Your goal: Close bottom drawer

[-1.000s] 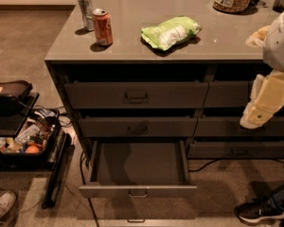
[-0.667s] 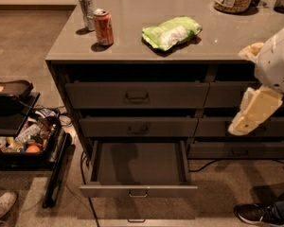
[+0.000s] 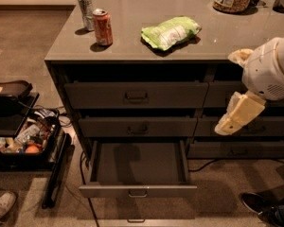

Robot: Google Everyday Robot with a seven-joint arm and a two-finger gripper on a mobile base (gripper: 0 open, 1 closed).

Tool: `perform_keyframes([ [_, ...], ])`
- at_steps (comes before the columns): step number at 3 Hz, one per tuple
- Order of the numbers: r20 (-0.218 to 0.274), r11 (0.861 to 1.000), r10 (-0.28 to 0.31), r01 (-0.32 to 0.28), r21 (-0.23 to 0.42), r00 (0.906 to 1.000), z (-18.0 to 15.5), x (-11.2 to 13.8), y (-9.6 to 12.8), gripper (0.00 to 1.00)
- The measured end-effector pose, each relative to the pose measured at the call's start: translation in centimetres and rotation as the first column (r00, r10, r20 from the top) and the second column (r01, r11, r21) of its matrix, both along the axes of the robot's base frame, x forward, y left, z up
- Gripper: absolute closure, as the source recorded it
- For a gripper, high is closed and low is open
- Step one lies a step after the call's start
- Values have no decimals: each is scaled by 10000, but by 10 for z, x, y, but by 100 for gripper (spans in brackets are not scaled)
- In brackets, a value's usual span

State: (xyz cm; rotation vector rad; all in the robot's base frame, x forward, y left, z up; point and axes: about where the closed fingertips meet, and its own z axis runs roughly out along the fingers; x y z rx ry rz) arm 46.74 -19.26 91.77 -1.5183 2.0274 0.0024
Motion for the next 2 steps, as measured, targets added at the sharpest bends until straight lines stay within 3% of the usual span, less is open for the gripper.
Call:
perform_keyframes([
  [1, 0, 10000, 1, -1, 1, 10000, 0, 0, 0, 0],
  [2, -41, 9957, 354, -349, 861, 9994, -10, 1, 8, 0],
])
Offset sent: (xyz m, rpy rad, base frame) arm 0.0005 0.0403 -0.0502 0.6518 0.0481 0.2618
